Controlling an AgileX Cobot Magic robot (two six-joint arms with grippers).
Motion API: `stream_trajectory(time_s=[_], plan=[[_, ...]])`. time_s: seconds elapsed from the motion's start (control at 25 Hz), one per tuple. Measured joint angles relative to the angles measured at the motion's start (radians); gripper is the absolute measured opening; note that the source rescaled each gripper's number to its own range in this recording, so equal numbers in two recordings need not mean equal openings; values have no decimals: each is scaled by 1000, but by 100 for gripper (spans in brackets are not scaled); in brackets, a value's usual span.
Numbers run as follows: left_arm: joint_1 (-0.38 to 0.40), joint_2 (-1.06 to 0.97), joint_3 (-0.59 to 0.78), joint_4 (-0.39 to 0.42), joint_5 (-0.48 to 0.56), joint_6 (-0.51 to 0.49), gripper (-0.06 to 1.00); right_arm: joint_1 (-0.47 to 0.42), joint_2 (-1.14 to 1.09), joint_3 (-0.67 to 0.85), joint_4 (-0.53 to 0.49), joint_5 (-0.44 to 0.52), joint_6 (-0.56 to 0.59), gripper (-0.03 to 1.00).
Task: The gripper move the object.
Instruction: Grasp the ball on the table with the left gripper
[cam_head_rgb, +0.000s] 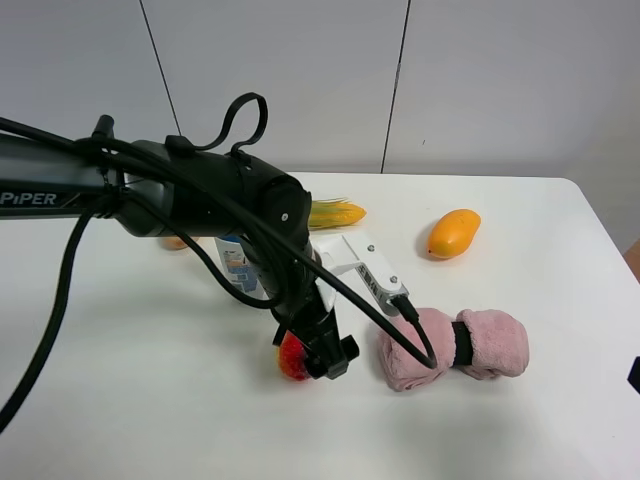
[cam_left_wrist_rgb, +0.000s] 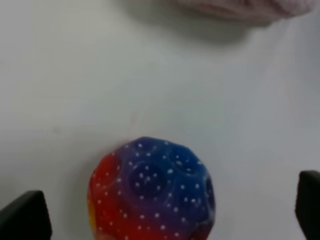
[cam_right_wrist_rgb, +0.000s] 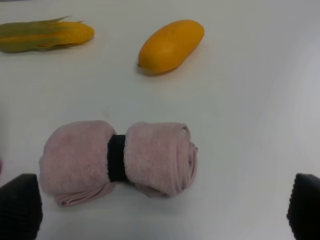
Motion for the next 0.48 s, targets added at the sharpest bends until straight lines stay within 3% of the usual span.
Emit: stream_trajectory(time_s=[0.48], plan=[[22,83,17,4,-3,0,100,0,0,0,0,0,0,100]])
